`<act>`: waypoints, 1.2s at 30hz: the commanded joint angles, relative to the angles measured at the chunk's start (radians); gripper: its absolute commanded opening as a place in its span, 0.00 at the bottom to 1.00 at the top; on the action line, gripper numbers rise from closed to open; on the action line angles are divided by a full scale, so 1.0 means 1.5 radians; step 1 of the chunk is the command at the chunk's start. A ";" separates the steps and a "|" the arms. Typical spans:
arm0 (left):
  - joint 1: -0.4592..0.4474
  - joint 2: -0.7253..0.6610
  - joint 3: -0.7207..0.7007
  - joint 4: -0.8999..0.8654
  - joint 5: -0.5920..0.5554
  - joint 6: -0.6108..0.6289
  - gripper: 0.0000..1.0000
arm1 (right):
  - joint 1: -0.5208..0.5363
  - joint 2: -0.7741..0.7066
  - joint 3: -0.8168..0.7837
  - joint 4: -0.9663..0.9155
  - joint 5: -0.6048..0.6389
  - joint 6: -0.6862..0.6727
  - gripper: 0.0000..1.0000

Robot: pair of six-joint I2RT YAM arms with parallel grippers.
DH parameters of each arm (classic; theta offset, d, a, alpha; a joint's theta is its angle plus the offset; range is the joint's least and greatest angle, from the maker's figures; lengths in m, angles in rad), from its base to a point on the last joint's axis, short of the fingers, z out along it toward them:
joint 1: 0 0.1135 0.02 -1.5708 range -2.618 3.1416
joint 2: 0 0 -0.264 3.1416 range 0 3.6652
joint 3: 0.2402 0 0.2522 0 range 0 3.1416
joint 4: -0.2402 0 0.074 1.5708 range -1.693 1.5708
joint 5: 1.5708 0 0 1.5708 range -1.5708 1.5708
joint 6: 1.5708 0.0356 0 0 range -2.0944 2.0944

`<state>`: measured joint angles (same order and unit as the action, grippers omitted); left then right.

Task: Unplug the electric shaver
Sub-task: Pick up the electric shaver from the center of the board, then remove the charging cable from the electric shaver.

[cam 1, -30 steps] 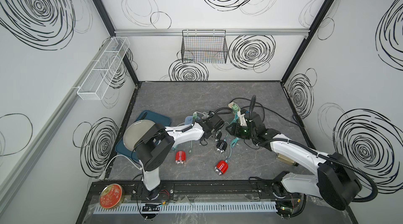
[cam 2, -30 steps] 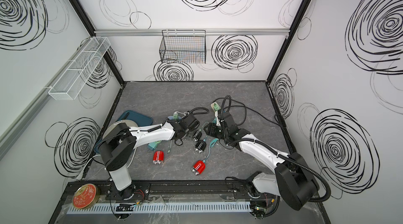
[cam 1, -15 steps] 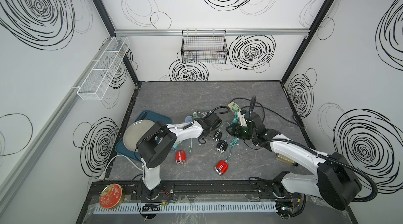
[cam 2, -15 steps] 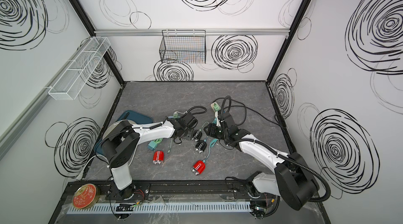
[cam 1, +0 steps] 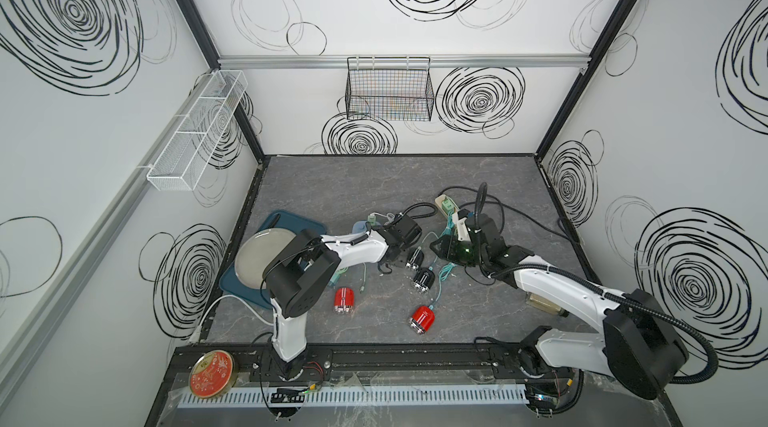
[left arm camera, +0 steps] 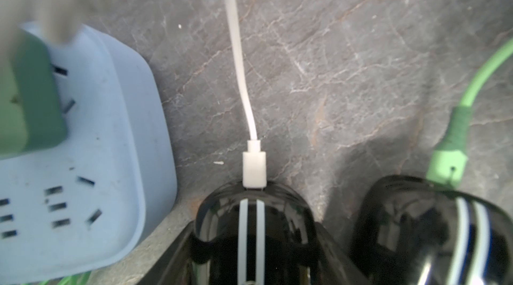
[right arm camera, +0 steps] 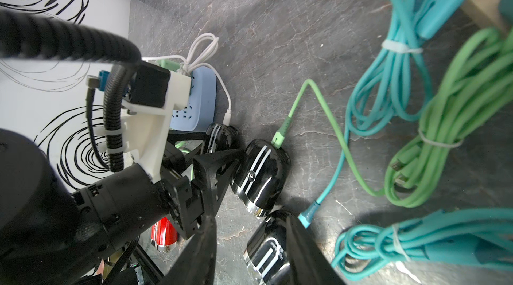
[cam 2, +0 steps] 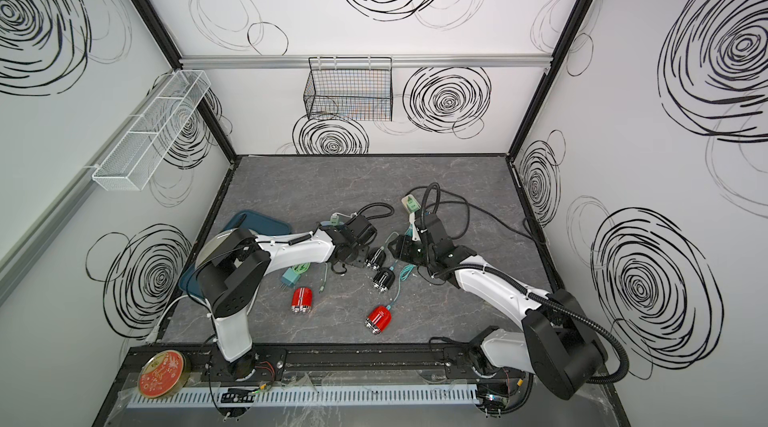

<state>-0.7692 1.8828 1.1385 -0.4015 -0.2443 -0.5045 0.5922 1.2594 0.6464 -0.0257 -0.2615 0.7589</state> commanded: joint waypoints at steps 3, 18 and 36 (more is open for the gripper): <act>0.004 -0.069 -0.050 0.037 -0.011 0.022 0.49 | -0.006 0.015 0.001 0.029 -0.026 0.007 0.45; 0.096 -0.371 -0.392 0.342 0.231 0.038 0.43 | 0.012 0.143 0.066 0.194 -0.189 0.071 0.41; 0.122 -0.480 -0.548 0.552 0.347 0.045 0.42 | 0.130 0.301 0.216 0.153 -0.144 0.115 0.34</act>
<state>-0.5926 1.1984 0.3397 0.3035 0.2493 -0.4522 0.7826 1.7050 0.9386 0.2184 -0.4938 0.9161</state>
